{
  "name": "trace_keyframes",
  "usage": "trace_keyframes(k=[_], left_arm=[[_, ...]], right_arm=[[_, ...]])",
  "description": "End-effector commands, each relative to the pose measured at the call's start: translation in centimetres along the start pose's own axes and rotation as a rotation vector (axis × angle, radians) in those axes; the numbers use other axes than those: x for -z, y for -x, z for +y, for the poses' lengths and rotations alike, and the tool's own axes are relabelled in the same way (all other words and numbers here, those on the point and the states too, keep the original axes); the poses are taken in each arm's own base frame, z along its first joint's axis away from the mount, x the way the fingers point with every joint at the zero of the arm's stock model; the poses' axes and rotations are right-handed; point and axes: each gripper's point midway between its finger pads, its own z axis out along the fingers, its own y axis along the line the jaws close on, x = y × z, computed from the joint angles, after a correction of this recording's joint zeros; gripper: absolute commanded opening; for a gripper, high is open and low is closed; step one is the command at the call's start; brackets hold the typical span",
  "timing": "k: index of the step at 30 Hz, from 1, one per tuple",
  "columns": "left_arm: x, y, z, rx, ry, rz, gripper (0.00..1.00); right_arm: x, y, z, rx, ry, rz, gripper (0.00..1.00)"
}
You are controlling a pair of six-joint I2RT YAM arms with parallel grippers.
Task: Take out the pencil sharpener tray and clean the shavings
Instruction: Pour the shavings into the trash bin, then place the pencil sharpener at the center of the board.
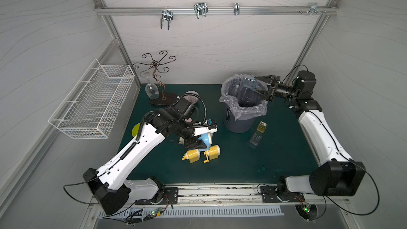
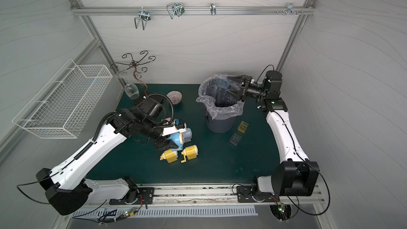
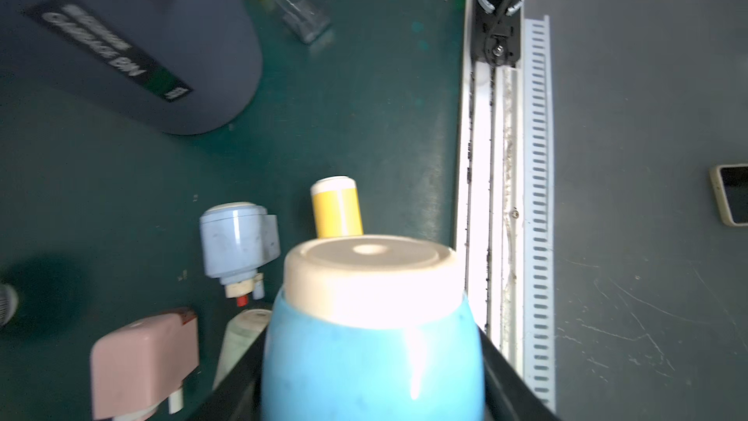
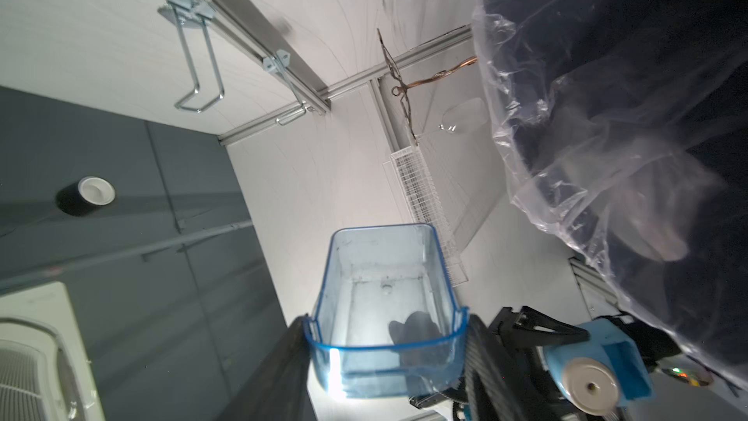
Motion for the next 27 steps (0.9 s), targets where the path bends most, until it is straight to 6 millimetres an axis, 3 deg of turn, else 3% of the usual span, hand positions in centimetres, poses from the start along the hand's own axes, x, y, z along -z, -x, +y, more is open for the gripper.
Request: trace_keyframes(k=[1,5,10,16,18,20,27], left_arm=[[1.6,2.0,2.5,-0.081,0.030,-0.061,0.00],[0.6,1.7,5.8,-0.061,0.000,0.018,0.00],[-2.7,0.8,9.9,-0.068,0.036,0.093,0.00],[-6.1,-2.4,14.3,-0.060,0.103,0.219,0.00],[-6.2,-2.0,15.7,0.020,0.104,0.166,0.00],[-6.5,-2.2,17.5,0.082,0.106,0.152,0.00],[-10.1,-5.2,21.2,0.037,0.127,0.237,0.00]], right_arm=[[0.7,-0.5,-1.6,0.143,-0.108,0.019,0.00],[2.2,-0.3,-1.6,0.347,-0.167,-0.134,0.00],[7.2,0.0,-2.8,0.779,-0.482,-0.480,0.00],[12.9,-0.9,-5.5,0.955,-0.663,-0.824,0.00],[15.3,-1.0,-7.5,0.928,-0.740,-0.925,0.00],[17.6,-0.8,-10.8,0.873,-0.881,-0.983,0.00],[19.7,-1.6,-19.9,0.637,-1.054,-0.936,0.00]])
